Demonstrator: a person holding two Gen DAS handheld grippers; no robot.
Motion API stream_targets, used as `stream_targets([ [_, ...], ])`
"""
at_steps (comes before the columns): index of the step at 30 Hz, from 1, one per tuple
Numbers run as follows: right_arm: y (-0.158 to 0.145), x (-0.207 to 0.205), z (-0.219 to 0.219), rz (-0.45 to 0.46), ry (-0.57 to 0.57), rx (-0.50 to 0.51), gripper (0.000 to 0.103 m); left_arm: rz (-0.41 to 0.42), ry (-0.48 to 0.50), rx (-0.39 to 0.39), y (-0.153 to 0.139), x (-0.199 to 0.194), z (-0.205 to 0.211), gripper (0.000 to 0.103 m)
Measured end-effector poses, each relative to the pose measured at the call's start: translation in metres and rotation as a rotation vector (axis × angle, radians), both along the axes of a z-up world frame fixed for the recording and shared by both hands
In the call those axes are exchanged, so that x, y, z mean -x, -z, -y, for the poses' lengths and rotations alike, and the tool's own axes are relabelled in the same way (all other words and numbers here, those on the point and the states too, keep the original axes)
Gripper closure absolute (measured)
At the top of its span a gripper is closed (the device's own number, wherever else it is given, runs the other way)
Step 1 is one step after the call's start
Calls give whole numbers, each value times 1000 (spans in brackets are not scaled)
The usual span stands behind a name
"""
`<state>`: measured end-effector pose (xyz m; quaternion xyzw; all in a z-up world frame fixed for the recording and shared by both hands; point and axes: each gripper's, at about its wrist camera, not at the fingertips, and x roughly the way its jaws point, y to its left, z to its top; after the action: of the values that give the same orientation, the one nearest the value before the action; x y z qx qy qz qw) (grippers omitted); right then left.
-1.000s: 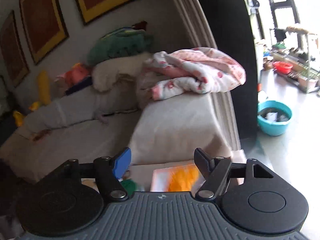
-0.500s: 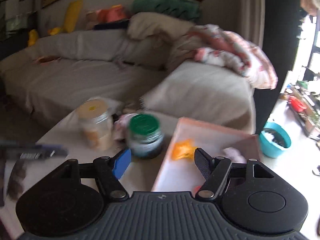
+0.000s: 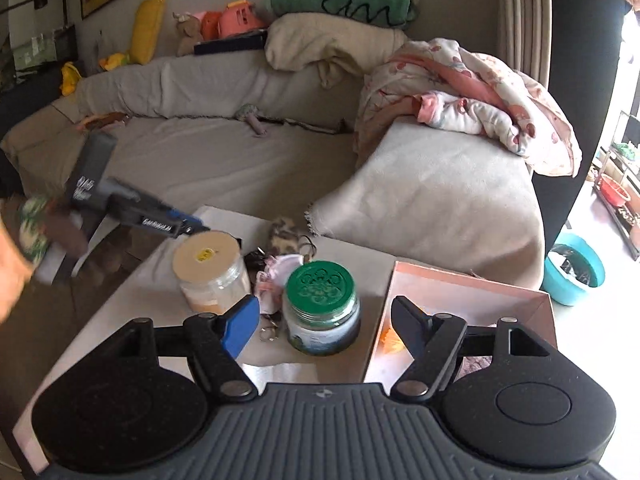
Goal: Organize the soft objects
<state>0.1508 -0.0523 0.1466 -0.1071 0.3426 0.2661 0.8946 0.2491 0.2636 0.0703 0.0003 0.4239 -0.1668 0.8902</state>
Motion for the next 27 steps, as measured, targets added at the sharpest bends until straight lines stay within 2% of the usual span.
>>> stream_targets([
  [5,7,-18,-4,-41,16,51,30,-16,80,-26,16,-25,6,73],
  [9,0,-48,-25,-94,-6,41,30,-23,81,-3,24,-33,6,61],
  [12,-5,-83,-54,-168,-30,32,30,-55,56,27,32,-35,4,62],
  [14,-1,-110,-74,-248,-28,17,30,-65,50,55,34,-30,0,63],
  [16,9,-137,-96,-332,-31,2,30,-58,48,76,36,-24,-5,63],
  [19,35,-174,-133,-391,-18,54,30,-52,30,120,39,-16,-12,63],
  [21,60,-195,-157,-426,-12,102,36,-41,9,158,43,-12,-16,65],
  [25,107,-222,-184,-530,34,156,50,-44,-83,283,52,-11,-27,69],
  [27,119,-228,-188,-556,45,158,62,-43,-133,334,55,-11,-31,69],
])
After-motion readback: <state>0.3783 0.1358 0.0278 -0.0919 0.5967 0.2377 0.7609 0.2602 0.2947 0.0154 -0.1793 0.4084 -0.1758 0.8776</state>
